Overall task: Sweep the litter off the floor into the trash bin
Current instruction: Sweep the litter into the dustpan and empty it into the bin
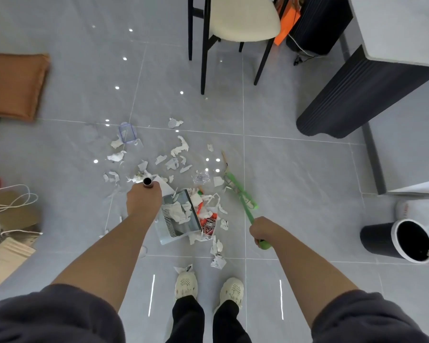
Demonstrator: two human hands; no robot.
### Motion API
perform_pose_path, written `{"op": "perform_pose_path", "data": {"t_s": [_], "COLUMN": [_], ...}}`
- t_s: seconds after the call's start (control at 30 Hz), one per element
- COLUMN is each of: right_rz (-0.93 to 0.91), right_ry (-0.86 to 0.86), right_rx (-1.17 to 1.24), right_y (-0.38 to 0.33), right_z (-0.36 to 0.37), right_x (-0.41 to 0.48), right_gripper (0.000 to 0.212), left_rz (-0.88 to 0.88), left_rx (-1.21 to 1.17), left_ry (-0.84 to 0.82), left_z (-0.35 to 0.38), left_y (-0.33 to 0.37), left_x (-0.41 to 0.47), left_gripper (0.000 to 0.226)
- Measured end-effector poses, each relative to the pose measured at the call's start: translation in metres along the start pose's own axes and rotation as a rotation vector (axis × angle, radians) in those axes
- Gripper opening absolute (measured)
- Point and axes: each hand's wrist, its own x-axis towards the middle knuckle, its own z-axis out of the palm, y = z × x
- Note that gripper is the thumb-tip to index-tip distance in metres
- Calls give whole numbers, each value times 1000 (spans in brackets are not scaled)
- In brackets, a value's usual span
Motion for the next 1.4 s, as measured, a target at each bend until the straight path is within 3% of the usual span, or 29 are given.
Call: {"op": "perform_pose_path", "data": {"t_s": [0.17, 0.23, 0.3, 0.43, 0.53, 0.63, 0.73, 0.93, 1.17, 1.4], "right_rz": [-64, -108, -160, -222, -163, -59, -36, -36, -24, -66], "right_ry": [-87, -127, -184, -257, -329, -374, -336, -181, -85, -18], "right_rx": [-119, -164, -146, -106, -99, 14, 51, 124, 114, 68], "right_y": [-13, -23, -32, -48, -51, -48, -42, -23, 6, 38], "right_z": [26, 39, 48, 50, 30, 1, -23, -47, -69, -99], "right_x": [-7, -10, -16, -32, -45, -64, -87, -123, -156, -179], "right_gripper": [28, 22, 4, 11, 22, 16, 17, 44, 11, 7], "left_rz": [-13, 0, -3, 12, 15, 34, 58, 147, 238, 297], "left_rx": [85, 43, 14, 19, 49, 44, 63, -49, -60, -95], "left_ry": [-88, -115, -139, -119, -82, -94, -89, -124, -184, -221], "left_z": [7, 12, 13, 5, -1, -10, -26, -55, -63, -57], "left_y": [-14, -19, -22, -12, -5, 2, 19, 57, 106, 145], "left_x": [8, 13, 17, 12, 5, -1, -9, -32, -74, -107], "left_gripper": [31, 28, 24, 33, 36, 36, 39, 33, 30, 25]}}
